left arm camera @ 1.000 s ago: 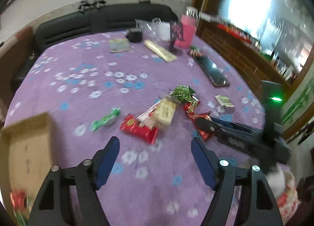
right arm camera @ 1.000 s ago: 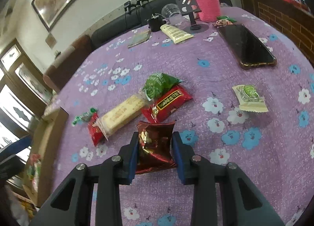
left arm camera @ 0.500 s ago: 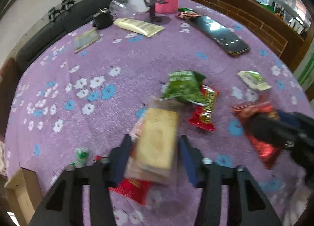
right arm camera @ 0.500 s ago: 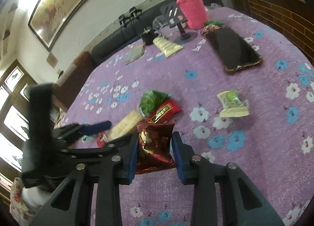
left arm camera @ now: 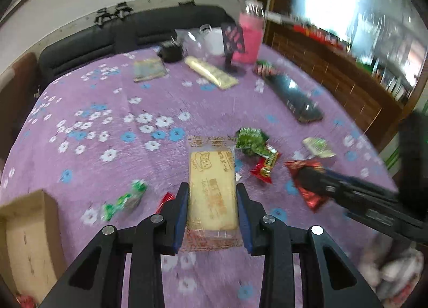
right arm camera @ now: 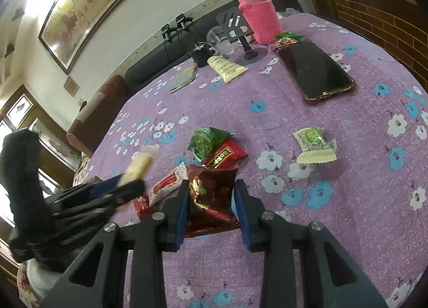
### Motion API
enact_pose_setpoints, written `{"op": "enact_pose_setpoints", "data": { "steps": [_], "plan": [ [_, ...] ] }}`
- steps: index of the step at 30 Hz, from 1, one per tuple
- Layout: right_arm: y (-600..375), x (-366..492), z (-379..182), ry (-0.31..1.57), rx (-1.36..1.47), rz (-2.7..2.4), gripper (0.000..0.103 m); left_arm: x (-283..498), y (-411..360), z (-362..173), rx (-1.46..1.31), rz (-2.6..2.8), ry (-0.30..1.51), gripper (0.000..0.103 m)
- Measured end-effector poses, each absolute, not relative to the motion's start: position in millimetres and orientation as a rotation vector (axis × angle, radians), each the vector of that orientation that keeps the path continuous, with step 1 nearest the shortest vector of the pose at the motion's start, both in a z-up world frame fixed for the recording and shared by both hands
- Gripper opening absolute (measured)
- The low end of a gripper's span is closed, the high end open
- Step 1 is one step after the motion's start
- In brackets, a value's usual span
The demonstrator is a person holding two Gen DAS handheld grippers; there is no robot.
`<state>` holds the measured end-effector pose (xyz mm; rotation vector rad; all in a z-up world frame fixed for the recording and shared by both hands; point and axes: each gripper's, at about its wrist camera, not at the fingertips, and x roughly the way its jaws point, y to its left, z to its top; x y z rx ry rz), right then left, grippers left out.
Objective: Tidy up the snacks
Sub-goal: 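Carry both packets over the cardboard box and open both grippers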
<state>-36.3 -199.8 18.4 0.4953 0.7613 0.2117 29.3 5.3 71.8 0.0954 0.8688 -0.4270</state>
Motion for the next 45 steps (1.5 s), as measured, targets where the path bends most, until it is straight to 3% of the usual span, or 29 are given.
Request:
{"op": "enact_pose_setpoints", "data": {
  "steps": [10,17,26,36,41,45],
  "plan": [
    [-187,-39,20,0.741,0.449,0.238,0.031,-50,139,114,-0.084,-0.261,0.768,0.035],
    [-142,-47,36,0.764,0.411,0.343,0.031,-65,248,93,-0.21,-0.065,0.834,0.035],
    [23,-54,70,0.828,0.2,0.628,0.032,-43,289,63,-0.287,-0.014,0.894,0.036],
    [161,-41,42,0.955,0.018,0.713,0.032,-10,335,37,-0.397,0.1,0.947,0.036],
    [194,-21,25,1.017,-0.026,0.694,0.032,-10,351,34,-0.487,0.095,0.932,0.04],
    [200,-20,21,1.035,-0.014,0.692,0.032,-21,354,44,-0.498,0.078,0.889,0.05]
  ]
}}
